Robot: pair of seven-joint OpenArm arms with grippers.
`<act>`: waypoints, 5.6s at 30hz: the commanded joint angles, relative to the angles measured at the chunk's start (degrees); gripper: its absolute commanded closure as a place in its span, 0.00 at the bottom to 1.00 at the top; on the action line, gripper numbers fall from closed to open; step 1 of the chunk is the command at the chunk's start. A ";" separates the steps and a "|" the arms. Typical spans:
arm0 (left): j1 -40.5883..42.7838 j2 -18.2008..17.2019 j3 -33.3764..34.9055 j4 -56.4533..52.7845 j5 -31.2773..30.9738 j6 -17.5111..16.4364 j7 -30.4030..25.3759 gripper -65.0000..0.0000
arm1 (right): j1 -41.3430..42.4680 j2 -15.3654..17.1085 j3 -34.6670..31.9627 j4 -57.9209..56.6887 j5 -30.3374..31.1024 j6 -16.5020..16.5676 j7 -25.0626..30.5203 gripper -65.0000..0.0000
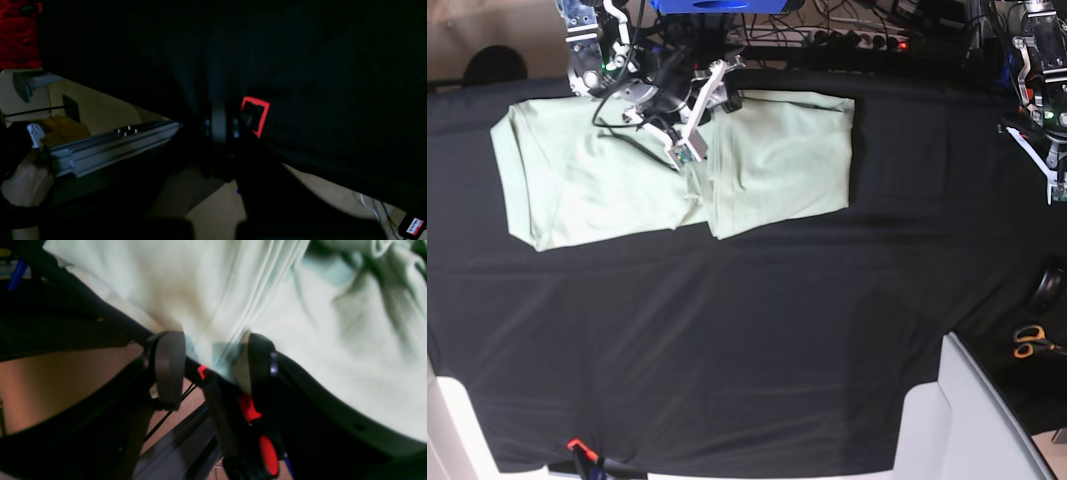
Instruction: Fold the T-shirt properly
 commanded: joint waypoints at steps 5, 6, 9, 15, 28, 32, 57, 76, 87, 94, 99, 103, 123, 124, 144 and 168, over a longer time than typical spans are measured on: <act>-0.16 -1.05 -0.35 0.85 0.71 0.41 -0.28 1.00 | 0.19 -0.19 -0.42 0.53 0.98 0.50 0.63 0.56; -0.16 -0.97 -0.35 0.85 0.71 0.41 -0.19 1.00 | 0.19 -0.19 -0.42 0.18 0.98 0.50 0.63 0.56; -0.16 -0.97 -0.35 0.85 0.71 0.41 -0.19 1.00 | 1.25 -0.19 -0.42 -2.54 0.98 0.76 0.63 0.56; -0.16 -1.05 -0.35 0.85 0.71 0.41 -0.19 1.00 | 1.51 -0.19 -0.42 -3.69 0.98 0.76 0.63 0.72; -0.16 -1.14 -0.35 0.85 0.71 0.41 -0.19 1.00 | 1.33 0.16 0.11 0.71 0.80 0.76 -5.26 1.00; -0.16 -1.23 -0.35 0.85 0.71 0.41 -0.19 1.00 | 1.25 0.16 0.11 3.61 0.71 0.67 -9.04 1.00; -0.25 -0.88 -0.35 0.76 0.71 0.41 -0.19 1.00 | 1.16 1.83 2.22 4.75 0.71 0.50 -15.02 0.78; 0.36 -0.61 -0.26 0.76 0.71 0.41 -0.37 1.00 | 17.33 6.40 -7.36 11.08 0.54 -2.84 -18.71 0.60; 0.45 1.32 -0.53 0.85 0.71 0.41 -0.37 1.00 | 28.67 6.23 -12.99 -10.72 0.54 -2.93 -10.54 0.60; 0.45 1.32 -0.44 0.85 0.71 0.41 -0.19 1.00 | 31.05 6.23 -12.81 -14.76 0.63 -2.93 -9.22 0.60; 0.45 1.41 -0.26 0.85 0.71 0.41 -0.19 1.00 | 31.57 6.14 -12.81 -14.94 0.71 -2.93 -9.13 0.59; 0.45 1.41 -0.26 0.85 0.71 0.41 -0.19 1.00 | 32.63 5.70 -12.73 -18.90 0.80 -2.93 -7.11 0.59; -0.08 1.41 -0.26 0.76 0.71 0.41 -0.19 1.00 | 33.33 4.12 -12.64 -23.73 0.80 -4.07 -5.70 1.00; -0.16 1.41 -0.26 0.76 0.71 0.41 -0.19 1.00 | 33.07 4.12 -12.64 -22.68 0.80 -5.30 -5.70 1.00; -0.16 1.32 -0.26 0.67 0.71 0.41 -0.19 1.00 | 27.36 4.55 -4.90 -9.49 0.80 -14.27 -12.47 1.00; -0.60 1.06 -0.35 -2.14 0.71 0.41 -0.54 1.00 | 25.51 4.55 -3.85 -9.40 0.54 -15.59 -13.35 0.99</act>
